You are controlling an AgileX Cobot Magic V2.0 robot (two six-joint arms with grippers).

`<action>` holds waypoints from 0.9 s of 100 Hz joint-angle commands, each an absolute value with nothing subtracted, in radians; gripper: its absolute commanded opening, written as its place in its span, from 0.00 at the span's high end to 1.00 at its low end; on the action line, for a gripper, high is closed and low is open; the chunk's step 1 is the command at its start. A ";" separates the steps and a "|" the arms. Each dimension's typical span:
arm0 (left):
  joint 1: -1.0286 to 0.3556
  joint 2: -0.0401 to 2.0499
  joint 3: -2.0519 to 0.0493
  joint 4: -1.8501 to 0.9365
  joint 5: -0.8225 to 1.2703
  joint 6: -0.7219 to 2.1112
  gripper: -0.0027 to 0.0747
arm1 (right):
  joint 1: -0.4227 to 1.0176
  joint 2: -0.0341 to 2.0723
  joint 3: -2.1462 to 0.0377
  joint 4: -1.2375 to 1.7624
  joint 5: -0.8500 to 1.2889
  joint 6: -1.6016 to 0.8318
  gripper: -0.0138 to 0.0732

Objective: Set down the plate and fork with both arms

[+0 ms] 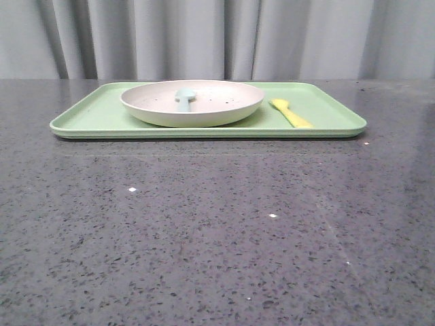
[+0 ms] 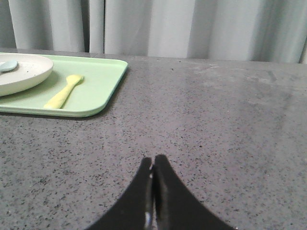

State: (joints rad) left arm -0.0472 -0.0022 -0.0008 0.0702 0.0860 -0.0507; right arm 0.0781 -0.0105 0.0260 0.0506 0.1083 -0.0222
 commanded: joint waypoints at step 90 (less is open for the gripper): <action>-0.056 -0.033 0.012 0.069 0.000 -0.058 0.99 | 0.072 -0.033 0.022 0.013 -0.030 -0.035 0.92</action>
State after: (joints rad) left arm -0.0472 -0.0022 -0.0008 0.0702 0.0860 -0.0507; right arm 0.0781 -0.0105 0.0260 0.0259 0.0585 -0.0284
